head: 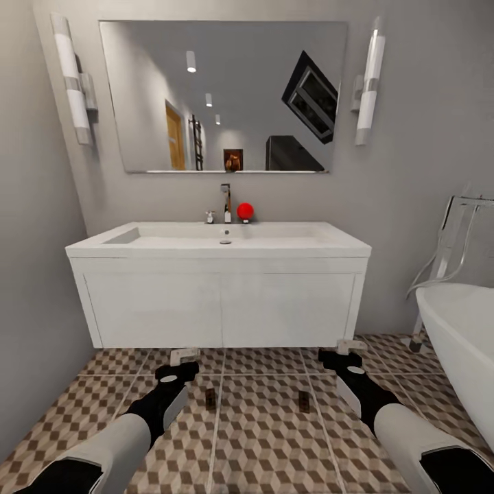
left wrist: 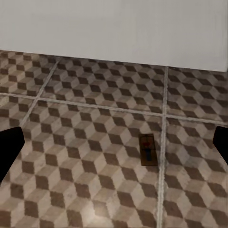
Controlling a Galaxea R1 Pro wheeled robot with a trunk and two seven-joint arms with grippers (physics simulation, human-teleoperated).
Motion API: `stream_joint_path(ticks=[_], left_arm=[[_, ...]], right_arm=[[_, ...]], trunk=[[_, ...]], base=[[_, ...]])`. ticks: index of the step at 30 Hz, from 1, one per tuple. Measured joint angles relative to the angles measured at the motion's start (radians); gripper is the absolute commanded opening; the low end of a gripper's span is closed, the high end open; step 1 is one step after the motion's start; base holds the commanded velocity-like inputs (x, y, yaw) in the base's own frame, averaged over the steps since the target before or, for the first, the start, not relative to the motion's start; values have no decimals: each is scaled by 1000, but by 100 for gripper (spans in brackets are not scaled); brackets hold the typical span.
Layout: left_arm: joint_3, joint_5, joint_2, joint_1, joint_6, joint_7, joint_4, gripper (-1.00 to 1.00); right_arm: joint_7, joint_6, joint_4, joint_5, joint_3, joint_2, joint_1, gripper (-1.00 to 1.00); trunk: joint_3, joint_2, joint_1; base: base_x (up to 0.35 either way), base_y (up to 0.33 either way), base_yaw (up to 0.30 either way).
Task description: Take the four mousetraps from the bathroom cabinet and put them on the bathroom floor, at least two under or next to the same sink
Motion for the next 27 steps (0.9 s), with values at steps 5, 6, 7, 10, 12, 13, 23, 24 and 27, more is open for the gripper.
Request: stream_joint_path(ticks=[5, 6, 7, 10, 12, 13, 23, 24, 27], left_arm=[[0, 0, 0, 0, 0, 0, 0, 100], [0, 0, 0, 0, 0, 0, 0, 100], [0, 0, -1, 0, 0, 0, 0, 100], [0, 0, -1, 0, 0, 1, 0, 100], [-1, 0, -1, 0, 0, 0, 1, 100], [-1, 0, -1, 0, 0, 1, 2, 100], [0, -1, -1, 0, -1, 0, 2, 100], [0, -1, -1, 0, -1, 0, 2, 100], [0, -1, -1, 0, -1, 0, 2, 100]], right_arm=[[-2, -2, 0, 0, 0, 0, 0, 100], [-3, -3, 0, 0, -1, 0, 0, 100], [-3, -3, 0, 0, -1, 0, 0, 100], [-5, -4, -1, -1, -3, 0, 0, 100], [-5, -4, -1, -1, -4, 0, 0, 100], [-6, -4, -1, -1, -4, 0, 0, 100], [-24, -6, -7, -1, -7, 0, 0, 100], [-25, -6, -7, -2, -7, 0, 0, 100], [-28, -6, -8, -1, -5, 0, 0, 100]], trunk=[[19, 8, -5], [22, 15, -9], [25, 22, -13], [34, 43, -25], [41, 57, -32], [44, 64, -36], [75, 134, -74], [78, 141, -78], [88, 162, -90]], base=[[0, 0, 0], [0, 0, 0], [0, 0, 0], [0, 0, 0], [0, 0, 0], [0, 0, 0], [0, 0, 0], [0, 0, 0], [0, 0, 0]])
